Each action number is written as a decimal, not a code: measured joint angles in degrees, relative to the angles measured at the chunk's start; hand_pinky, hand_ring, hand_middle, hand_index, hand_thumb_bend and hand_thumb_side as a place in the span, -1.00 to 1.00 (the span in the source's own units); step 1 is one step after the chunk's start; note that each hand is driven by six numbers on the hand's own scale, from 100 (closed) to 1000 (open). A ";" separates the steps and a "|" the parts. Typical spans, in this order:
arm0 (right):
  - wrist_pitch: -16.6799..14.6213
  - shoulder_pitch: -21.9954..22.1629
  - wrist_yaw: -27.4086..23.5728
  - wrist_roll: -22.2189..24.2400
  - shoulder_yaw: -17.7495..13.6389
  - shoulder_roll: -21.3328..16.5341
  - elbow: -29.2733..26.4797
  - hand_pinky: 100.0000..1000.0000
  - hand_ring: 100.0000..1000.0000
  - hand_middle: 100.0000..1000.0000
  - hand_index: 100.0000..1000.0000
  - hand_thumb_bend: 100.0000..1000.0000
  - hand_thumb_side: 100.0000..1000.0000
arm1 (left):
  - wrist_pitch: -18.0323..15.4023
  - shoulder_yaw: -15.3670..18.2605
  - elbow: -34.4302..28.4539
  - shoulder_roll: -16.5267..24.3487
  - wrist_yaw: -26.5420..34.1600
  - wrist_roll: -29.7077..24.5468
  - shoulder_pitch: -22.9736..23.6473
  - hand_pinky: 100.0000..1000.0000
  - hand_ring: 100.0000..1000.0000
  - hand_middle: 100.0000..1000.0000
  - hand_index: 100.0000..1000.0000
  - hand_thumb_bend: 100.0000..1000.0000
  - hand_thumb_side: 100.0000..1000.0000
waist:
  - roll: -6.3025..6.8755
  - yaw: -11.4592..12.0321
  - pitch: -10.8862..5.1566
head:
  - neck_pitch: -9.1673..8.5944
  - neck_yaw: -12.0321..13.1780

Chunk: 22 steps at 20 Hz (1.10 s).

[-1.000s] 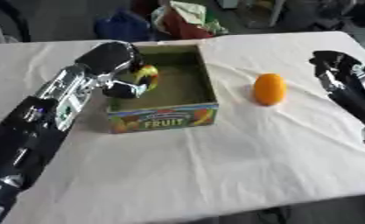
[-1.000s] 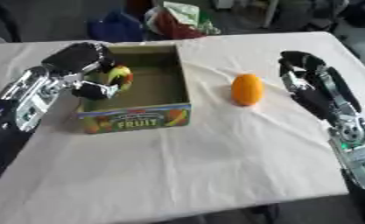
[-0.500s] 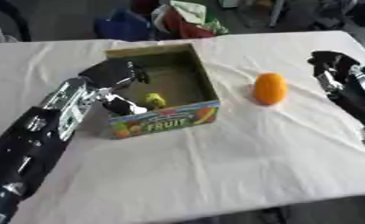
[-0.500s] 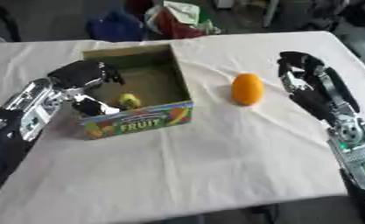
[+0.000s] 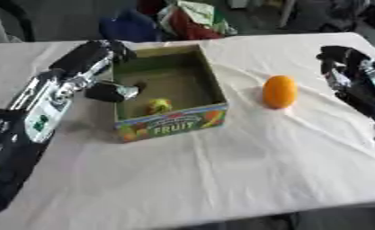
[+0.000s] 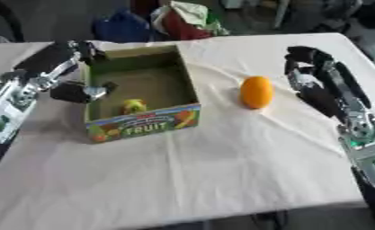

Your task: Pick up objects on the table and place them in the box.

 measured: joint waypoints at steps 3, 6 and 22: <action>-0.12 -1.61 0.44 0.82 1.12 -2.94 1.11 0.49 0.69 0.46 0.75 -1.00 0.02 | 2.87 2.13 -7.09 2.93 6.08 1.33 3.72 0.24 0.15 0.16 0.55 -0.44 0.14 | -0.11 0.89 0.01 | -0.02 -0.65; -0.49 -3.32 0.99 2.43 2.49 -5.62 3.04 0.52 0.71 0.49 0.79 -1.00 -0.21 | 5.46 4.36 -13.07 5.42 10.61 2.86 8.13 0.22 0.14 0.15 0.55 -0.47 0.14 | -0.09 1.68 0.01 | -0.04 -1.19; -5.26 -11.75 10.43 17.74 6.95 -9.16 20.78 0.72 0.85 0.66 0.89 -1.00 -0.58 | 11.20 13.33 -26.08 7.27 17.22 8.48 23.21 0.20 0.11 0.13 0.55 -0.55 0.19 | -0.12 4.88 -0.01 | -0.42 -2.82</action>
